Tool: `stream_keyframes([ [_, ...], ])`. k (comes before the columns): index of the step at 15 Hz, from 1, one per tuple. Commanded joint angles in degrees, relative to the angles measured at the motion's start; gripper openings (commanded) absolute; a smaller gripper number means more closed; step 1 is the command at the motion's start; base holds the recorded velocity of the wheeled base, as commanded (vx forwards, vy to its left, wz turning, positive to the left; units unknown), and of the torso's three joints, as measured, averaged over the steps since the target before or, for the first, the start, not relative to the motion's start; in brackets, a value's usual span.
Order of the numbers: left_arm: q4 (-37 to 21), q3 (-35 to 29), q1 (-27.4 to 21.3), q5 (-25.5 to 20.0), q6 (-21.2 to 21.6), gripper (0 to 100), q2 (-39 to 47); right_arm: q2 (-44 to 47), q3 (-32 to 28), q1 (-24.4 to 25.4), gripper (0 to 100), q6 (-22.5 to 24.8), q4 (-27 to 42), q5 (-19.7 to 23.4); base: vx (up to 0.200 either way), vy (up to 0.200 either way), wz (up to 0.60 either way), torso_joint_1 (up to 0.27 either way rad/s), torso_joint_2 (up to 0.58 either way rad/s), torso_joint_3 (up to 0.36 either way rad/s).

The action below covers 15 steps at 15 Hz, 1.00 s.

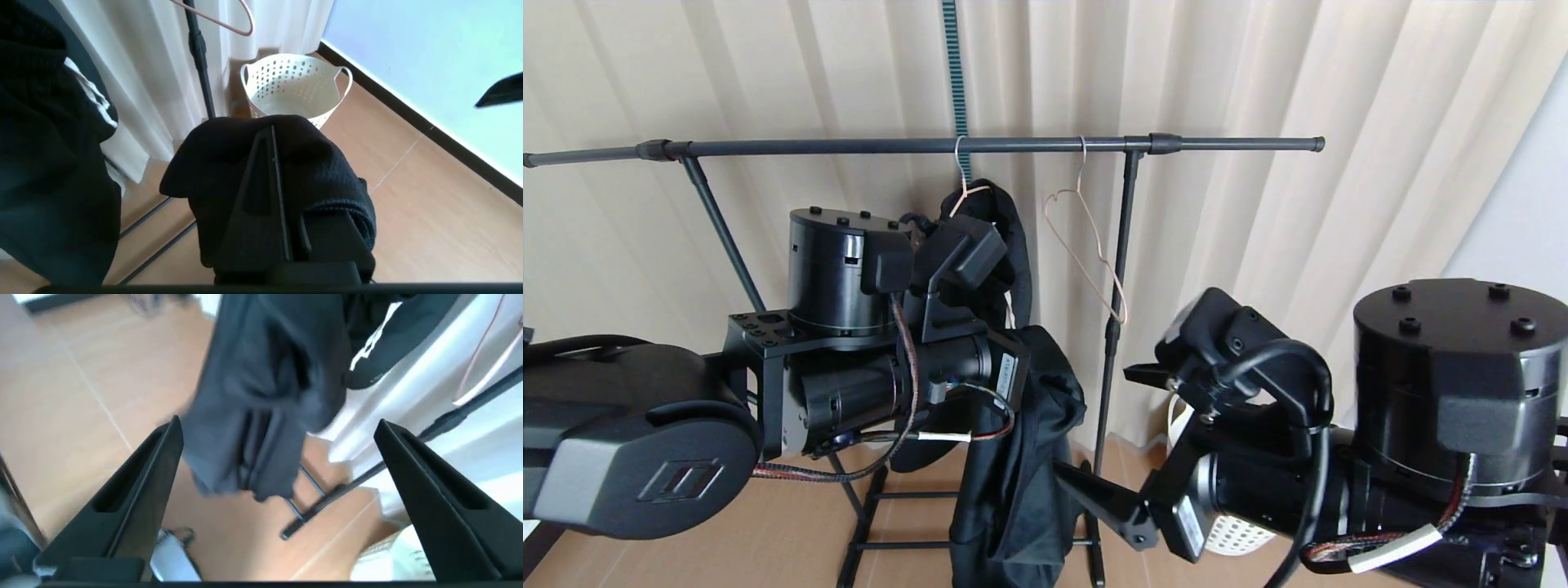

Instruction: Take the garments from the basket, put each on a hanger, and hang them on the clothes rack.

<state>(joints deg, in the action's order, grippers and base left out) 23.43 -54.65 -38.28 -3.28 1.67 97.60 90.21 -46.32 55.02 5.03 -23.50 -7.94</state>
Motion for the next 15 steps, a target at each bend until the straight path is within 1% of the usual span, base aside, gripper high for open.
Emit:
stream_keyframes([
  [1,-0.05,0.07,-0.04,0.20,0.00,0,0.14,4.71,-3.07,2.55,100,-0.11,-2.25,-3.93,0.000,0.000,0.00,0.000,0.00,0.000],
  [2,-0.05,0.16,-0.04,0.20,0.00,0,0.14,4.98,-3.25,2.55,100,-0.11,-2.51,-4.46,0.000,0.000,0.00,0.000,0.00,0.000],
  [3,-0.05,0.33,-0.04,0.20,-0.18,0,0.05,8.49,-4.39,2.99,100,-0.02,-4.53,-9.91,0.000,0.000,0.00,0.000,0.00,0.000],
  [4,-0.05,0.42,-0.04,0.12,-0.18,0,0.05,10.34,-4.74,2.99,100,0.06,-5.50,-11.75,0.000,0.000,0.00,0.000,0.00,0.000],
  [5,-0.05,0.42,-0.04,0.12,-0.18,0,-0.04,11.22,-4.92,2.90,100,0.24,-6.29,-12.72,0.000,0.000,0.00,0.000,0.00,0.000],
  [8,-0.14,0.42,-0.13,-0.06,-0.26,0,-0.04,12.27,-5.53,1.59,100,0.33,-6.47,-13.07,0.000,0.000,0.00,0.000,0.00,0.000],
  [11,-0.14,0.51,-0.22,-0.24,-0.18,0,-0.22,13.94,-7.55,-2.63,100,0.41,-6.56,-14.48,0.000,0.000,0.00,0.000,0.00,0.000],
  [15,-0.14,0.42,0.05,-0.24,-0.18,0,-0.22,10.51,-5.79,-3.86,100,2.00,-6.47,-14.12,0.000,0.000,0.00,0.000,0.00,0.000],
])
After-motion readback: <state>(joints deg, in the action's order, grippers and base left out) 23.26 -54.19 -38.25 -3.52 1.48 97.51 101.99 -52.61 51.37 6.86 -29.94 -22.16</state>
